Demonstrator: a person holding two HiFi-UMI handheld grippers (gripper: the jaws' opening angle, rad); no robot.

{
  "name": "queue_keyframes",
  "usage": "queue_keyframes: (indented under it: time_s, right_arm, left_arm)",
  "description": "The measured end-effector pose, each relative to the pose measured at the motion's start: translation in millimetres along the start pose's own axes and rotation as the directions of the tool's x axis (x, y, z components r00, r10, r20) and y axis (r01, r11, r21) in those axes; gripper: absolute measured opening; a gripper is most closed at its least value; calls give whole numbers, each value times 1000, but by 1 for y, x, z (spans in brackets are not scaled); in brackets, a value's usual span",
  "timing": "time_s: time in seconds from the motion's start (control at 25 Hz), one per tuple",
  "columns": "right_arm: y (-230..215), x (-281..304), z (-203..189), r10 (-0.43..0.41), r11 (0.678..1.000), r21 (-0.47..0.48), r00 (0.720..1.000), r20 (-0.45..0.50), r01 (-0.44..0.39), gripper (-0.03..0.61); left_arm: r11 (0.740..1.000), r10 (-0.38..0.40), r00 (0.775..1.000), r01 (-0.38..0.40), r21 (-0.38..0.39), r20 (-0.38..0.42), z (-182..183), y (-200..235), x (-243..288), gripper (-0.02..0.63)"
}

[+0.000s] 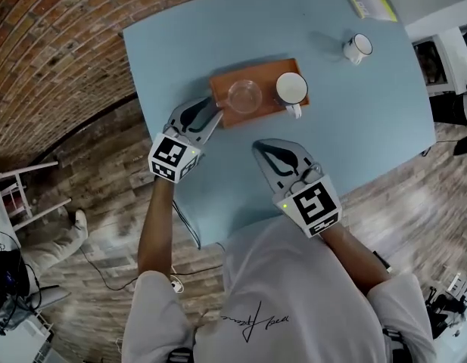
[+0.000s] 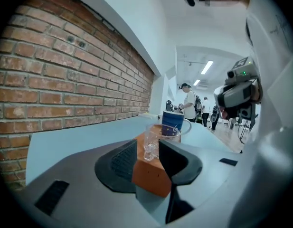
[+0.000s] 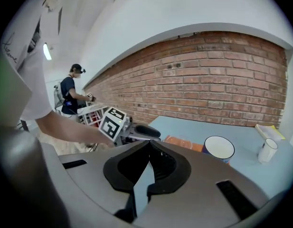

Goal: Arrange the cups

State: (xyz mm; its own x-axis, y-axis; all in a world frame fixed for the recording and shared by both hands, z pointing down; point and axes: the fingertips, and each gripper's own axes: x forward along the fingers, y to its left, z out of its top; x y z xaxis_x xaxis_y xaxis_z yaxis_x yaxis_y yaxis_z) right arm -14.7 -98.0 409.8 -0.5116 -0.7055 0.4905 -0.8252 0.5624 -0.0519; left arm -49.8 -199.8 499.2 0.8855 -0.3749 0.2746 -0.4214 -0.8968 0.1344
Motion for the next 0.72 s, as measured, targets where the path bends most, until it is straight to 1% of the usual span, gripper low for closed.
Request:
queue_keyframes:
  time_s: [0.08, 0.16, 0.32, 0.44, 0.56, 0.72]
  right_arm:
    - [-2, 9, 1, -28, 1000, 7, 1000, -8, 28, 21]
    - [2, 15, 2, -24, 1000, 8, 1000, -10, 24, 21]
    - [13, 24, 5, 21, 1000, -8, 1000, -10, -21, 21]
    - [22, 30, 4, 64, 998, -11, 998, -15, -64, 21]
    - [24, 34, 3, 85, 996, -7, 996, -18, -86, 21]
    - [23, 39, 0, 90, 996, 0, 995, -31, -90, 21]
  left_arm:
    - [1000, -4, 1000, 4, 17, -7, -3, 1, 4, 127]
    - [999, -23, 1000, 23, 31, -18, -7, 0, 9, 130]
    - [995, -96, 995, 96, 16, -14, -8, -5, 14, 135]
    - [989, -144, 989, 145, 27, -27, -9, -6, 14, 135]
    - [980, -183, 981, 187, 72, -60, -11, -7, 17, 135]
    - [965, -207, 974, 219, 147, -96, -11, -9, 22, 135]
